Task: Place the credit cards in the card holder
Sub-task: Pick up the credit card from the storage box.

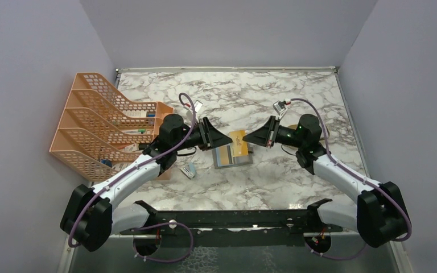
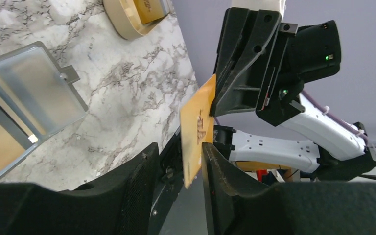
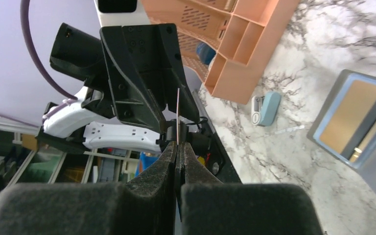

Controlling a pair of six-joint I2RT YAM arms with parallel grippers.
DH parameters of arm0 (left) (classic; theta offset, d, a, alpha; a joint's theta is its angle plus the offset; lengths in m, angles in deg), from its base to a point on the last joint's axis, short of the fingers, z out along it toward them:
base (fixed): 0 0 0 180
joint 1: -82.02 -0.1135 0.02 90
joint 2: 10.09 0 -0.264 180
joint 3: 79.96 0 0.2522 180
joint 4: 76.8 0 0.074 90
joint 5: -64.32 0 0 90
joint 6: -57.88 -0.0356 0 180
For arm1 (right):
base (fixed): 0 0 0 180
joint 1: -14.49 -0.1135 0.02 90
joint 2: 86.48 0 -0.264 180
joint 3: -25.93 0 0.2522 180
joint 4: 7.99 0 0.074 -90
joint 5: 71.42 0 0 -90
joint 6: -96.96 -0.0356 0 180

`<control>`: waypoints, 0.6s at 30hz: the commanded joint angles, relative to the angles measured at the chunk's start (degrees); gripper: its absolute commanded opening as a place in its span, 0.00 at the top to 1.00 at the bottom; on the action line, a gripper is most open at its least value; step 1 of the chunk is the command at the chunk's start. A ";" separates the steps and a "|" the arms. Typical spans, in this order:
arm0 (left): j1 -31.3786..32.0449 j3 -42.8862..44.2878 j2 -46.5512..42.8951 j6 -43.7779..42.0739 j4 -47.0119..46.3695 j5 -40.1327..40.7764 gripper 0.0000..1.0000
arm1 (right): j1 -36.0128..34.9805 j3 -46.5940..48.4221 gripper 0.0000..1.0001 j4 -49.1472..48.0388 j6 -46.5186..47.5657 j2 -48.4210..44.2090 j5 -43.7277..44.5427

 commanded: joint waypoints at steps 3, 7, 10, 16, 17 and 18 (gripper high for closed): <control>-0.11 -0.90 0.01 1.33 -6.01 -2.49 0.68 | -2.64 -0.81 0.99 -10.48 -4.78 1.46 -0.20; -0.10 -1.42 0.28 1.35 -6.03 -2.13 0.96 | -3.06 -0.99 0.99 -10.51 -4.64 2.44 -0.02; -0.13 -1.87 0.21 1.19 -6.03 -1.72 1.00 | -3.30 -1.35 0.99 -9.94 -3.80 3.23 0.24; -0.19 -2.54 0.03 -0.40 -5.63 -1.47 1.00 | -3.35 -0.99 0.79 -4.94 0.22 4.30 0.94; -0.23 -2.63 0.10 -0.78 -5.00 -1.29 1.00 | -3.35 -0.33 0.74 -2.81 1.84 4.09 1.47; -0.30 -2.67 0.32 -1.53 -3.70 -0.89 1.00 | -3.35 0.91 0.70 0.08 3.96 3.78 2.54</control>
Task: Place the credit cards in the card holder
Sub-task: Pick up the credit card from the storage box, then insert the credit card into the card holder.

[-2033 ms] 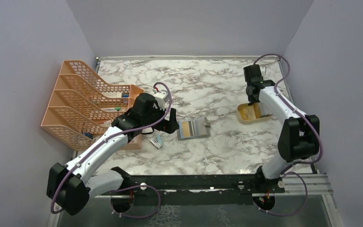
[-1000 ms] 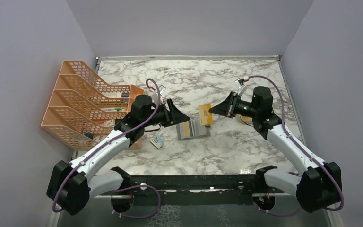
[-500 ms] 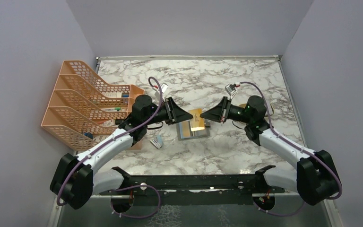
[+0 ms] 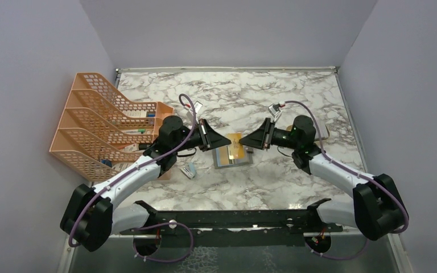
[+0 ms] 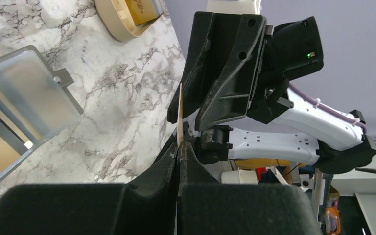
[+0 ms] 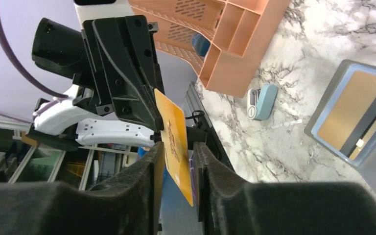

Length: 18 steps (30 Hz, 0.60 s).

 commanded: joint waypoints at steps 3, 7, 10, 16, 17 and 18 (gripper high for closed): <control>-0.35 -0.78 0.73 -5.81 6.15 2.09 1.00 | -0.42 4.66 0.60 15.36 11.99 -1.43 6.90; -0.92 0.44 1.03 -12.06 15.22 7.46 1.00 | -0.42 7.46 0.47 25.80 19.15 -0.16 14.04; -1.73 0.65 2.32 -13.67 16.98 7.97 1.00 | -0.42 10.23 0.44 31.50 23.81 3.12 17.68; -2.62 1.82 6.46 -15.61 17.50 7.26 1.00 | -0.50 16.60 0.42 40.07 32.60 11.00 24.72; -2.71 2.20 7.22 -15.95 17.71 7.20 1.00 | -0.58 17.97 0.43 41.79 34.12 12.59 25.85; -2.88 2.52 7.92 -16.30 17.78 7.09 1.00 | -0.70 19.21 0.44 43.16 35.61 14.05 27.00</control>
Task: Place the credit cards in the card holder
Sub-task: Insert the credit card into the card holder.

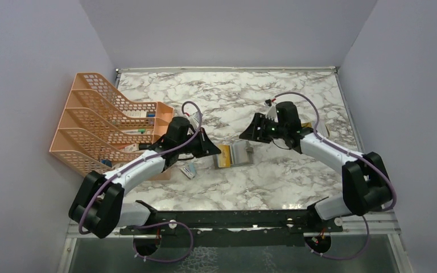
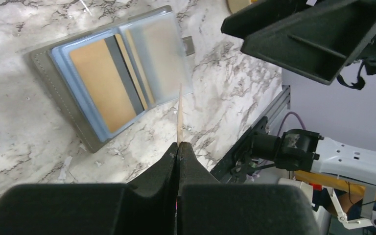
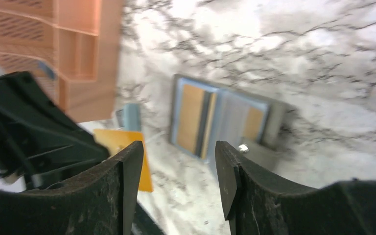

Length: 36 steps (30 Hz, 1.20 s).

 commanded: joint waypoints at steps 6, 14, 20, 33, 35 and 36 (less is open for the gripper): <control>-1.06 4.78 7.04 -4.04 0.54 -0.77 1.00 | -1.32 9.19 0.51 13.33 14.88 11.13 10.94; -1.15 7.82 13.21 -5.42 1.69 -2.55 1.00 | -4.39 9.69 0.60 14.91 17.63 16.66 13.73; -1.15 9.57 16.67 -5.72 1.55 -3.69 1.00 | -6.03 5.75 0.70 14.26 17.01 15.83 17.57; -1.15 17.29 27.26 -12.79 8.38 -7.52 1.00 | -6.13 4.52 0.73 12.50 18.48 15.67 18.83; -1.15 18.78 28.86 -14.49 11.03 -7.18 1.00 | -6.13 4.74 0.72 12.46 18.66 15.66 18.77; -1.15 19.32 29.37 -15.09 11.79 -6.85 1.00 | -6.13 4.71 0.72 12.47 18.66 15.64 18.75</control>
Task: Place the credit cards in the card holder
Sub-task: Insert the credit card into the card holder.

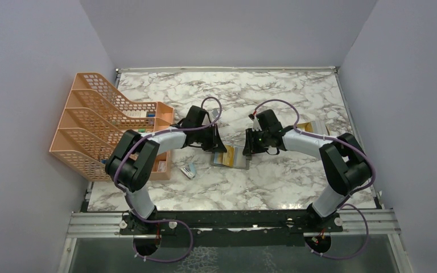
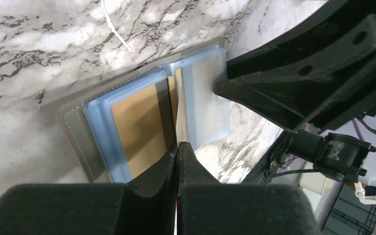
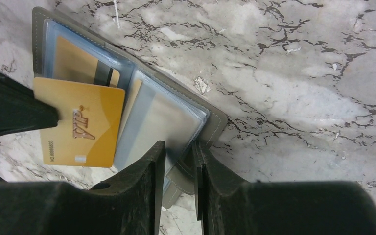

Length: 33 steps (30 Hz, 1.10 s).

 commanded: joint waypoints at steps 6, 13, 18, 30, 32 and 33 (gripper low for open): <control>-0.19 5.22 4.46 -6.64 8.21 -0.14 1.00 | -0.23 -0.74 0.69 0.11 2.13 -0.23 4.14; -0.19 8.11 6.92 -7.62 10.50 0.84 1.00 | -0.23 -0.24 0.69 0.34 2.62 0.14 5.49; -0.19 9.11 8.23 -7.82 11.09 1.48 1.00 | -0.19 -0.39 0.69 0.18 2.64 0.15 5.59; -0.19 10.31 10.40 -6.48 11.66 2.22 1.00 | -0.23 -0.18 0.67 0.43 2.17 0.00 6.32; -0.23 10.36 10.61 -6.26 11.66 2.44 1.00 | -0.23 -0.31 0.67 0.63 1.87 -0.27 6.46; -0.19 10.25 10.59 -6.13 11.66 2.62 1.00 | -0.19 -0.33 0.66 0.81 1.79 -0.55 6.58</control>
